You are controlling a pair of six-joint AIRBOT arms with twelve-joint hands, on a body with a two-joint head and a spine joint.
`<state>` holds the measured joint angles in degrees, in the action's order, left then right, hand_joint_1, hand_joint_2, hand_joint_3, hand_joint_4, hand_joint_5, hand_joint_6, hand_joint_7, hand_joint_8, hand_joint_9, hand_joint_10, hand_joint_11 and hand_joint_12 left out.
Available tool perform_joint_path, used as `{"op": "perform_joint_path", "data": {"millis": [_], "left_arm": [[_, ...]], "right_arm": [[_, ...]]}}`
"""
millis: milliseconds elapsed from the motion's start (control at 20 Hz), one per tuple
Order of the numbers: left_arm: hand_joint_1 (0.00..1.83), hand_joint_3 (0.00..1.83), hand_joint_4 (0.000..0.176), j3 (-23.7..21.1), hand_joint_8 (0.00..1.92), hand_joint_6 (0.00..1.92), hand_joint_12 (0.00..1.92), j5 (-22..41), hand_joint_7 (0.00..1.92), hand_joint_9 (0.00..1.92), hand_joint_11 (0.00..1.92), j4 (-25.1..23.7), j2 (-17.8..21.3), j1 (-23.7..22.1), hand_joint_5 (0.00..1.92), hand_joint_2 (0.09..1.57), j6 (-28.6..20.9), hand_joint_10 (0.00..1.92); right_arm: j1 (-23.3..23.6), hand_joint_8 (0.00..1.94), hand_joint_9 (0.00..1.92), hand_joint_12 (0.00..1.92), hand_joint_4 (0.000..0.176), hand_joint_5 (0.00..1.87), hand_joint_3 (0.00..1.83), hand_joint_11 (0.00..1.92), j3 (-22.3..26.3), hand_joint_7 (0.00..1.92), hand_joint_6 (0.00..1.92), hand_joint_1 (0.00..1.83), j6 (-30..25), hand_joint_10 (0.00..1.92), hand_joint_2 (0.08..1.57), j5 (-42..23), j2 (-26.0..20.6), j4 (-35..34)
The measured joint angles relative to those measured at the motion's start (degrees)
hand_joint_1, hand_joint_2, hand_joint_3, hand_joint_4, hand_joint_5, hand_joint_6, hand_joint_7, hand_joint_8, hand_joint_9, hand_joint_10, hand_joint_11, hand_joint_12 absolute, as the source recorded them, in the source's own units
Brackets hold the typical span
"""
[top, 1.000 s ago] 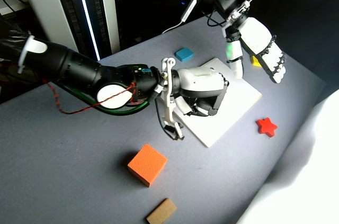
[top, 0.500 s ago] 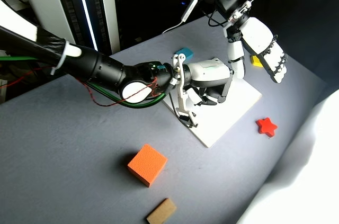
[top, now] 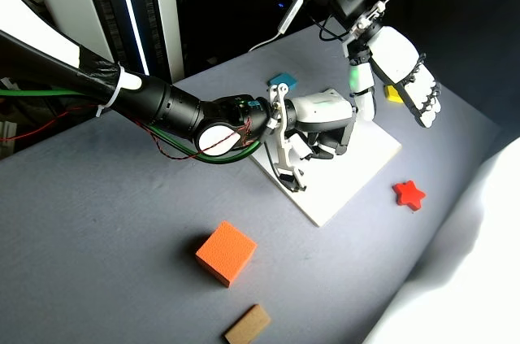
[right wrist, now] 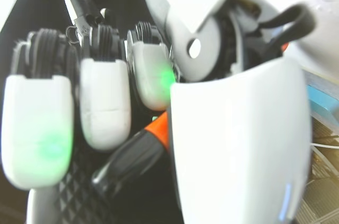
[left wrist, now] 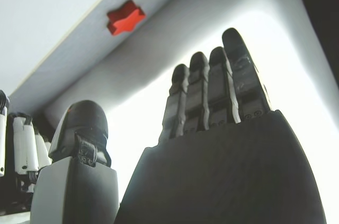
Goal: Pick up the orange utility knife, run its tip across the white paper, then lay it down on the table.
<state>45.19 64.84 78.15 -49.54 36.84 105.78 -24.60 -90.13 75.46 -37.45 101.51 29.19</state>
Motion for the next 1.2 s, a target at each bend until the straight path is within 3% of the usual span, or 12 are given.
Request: {"op": "perform_joint_path", "data": {"millis": [250,600,1200], "left_arm": [[0.14,0.00,0.000,1.1,0.01,0.01,0.53,-0.2,0.12,0.07,0.00,0.0,0.0,0.0,0.09,1.30,0.0,0.01],[0.13,0.00,0.004,1.1,0.00,0.00,0.50,-0.7,0.10,0.05,0.00,0.1,0.0,0.5,0.07,1.30,-0.2,0.00],[0.14,0.00,0.001,-0.3,0.00,0.00,0.50,-0.9,0.11,0.06,0.00,0.0,0.0,0.5,0.08,1.30,-0.2,0.00]], "right_arm": [[0.0,1.94,1.74,1.92,0.176,1.43,0.62,1.80,-0.8,1.61,1.92,1.43,0.3,1.92,1.01,-2.3,0.0,3.7],[-1.1,1.94,1.75,1.92,0.176,1.46,0.61,1.80,-1.5,1.63,1.92,1.46,-0.6,1.92,1.00,-5.4,-1.6,5.8],[-3.2,1.94,1.73,1.92,0.176,1.43,0.62,1.79,-1.4,1.61,1.92,1.42,-2.3,1.92,1.01,-9.5,-7.9,8.3]]}}
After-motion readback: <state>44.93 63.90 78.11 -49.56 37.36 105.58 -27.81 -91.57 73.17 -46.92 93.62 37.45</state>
